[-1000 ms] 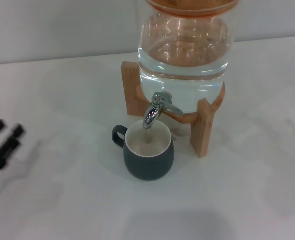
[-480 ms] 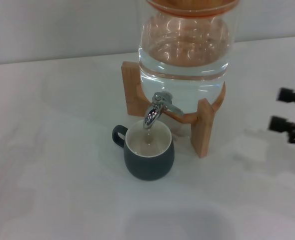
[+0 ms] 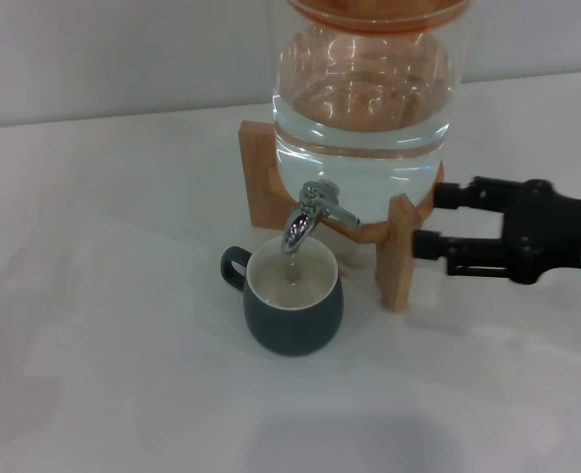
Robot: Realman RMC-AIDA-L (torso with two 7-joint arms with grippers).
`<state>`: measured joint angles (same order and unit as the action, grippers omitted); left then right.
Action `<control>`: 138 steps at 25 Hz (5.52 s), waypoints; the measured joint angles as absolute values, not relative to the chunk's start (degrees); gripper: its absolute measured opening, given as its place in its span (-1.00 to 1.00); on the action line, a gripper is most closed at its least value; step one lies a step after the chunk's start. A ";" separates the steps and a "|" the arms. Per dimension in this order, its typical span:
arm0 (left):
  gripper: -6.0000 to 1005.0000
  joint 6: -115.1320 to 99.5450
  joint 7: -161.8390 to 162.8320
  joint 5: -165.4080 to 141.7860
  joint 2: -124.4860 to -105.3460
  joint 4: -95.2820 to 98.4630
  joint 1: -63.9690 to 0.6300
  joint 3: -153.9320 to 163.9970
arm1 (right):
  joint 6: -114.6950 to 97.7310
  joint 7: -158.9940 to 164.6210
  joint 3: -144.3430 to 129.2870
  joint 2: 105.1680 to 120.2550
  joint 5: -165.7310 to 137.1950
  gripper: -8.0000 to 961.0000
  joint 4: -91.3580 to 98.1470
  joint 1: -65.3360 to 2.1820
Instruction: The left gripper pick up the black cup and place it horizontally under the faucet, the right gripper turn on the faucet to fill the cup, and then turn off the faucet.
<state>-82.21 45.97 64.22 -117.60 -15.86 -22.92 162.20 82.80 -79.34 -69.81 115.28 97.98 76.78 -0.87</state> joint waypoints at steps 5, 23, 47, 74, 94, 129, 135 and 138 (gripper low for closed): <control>0.06 -82.19 45.97 64.32 -117.59 -16.00 -22.84 162.23 | 78.36 -77.38 -74.84 115.26 95.39 0.69 79.28 -1.65; 0.06 -82.17 45.74 64.43 -117.61 -16.18 -22.76 162.70 | 72.68 -73.79 -80.52 115.07 93.18 0.69 79.68 -4.66; 0.06 -82.08 45.61 64.26 -117.78 -16.17 -23.02 162.68 | 73.90 -73.40 -84.61 114.96 93.26 0.69 81.16 -6.14; 0.06 -81.41 45.44 64.34 -117.95 -16.44 -23.37 162.68 | 70.15 -74.05 -95.63 115.12 95.46 0.69 83.92 -6.59; 0.06 -81.95 44.58 64.33 -118.38 -16.15 -23.12 162.69 | 63.52 -74.01 -99.27 115.14 95.41 0.69 84.19 -6.56; 0.06 -82.00 44.56 64.33 -118.65 -16.30 -22.99 162.69 | 63.72 -74.33 -92.49 114.87 94.89 0.69 80.29 -5.89; 0.06 -82.00 44.59 64.33 -118.65 -16.32 -23.12 162.69 | 64.12 -75.17 -91.71 114.87 95.27 0.69 79.43 -6.02; 0.06 -82.00 44.65 64.33 -118.65 -16.35 -23.17 162.69 | 64.99 -75.30 -91.65 114.86 95.29 0.69 79.43 -6.08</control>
<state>-82.00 44.65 64.33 -118.65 -16.35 -23.17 162.69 64.99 -75.30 -91.65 114.86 95.29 79.43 -6.08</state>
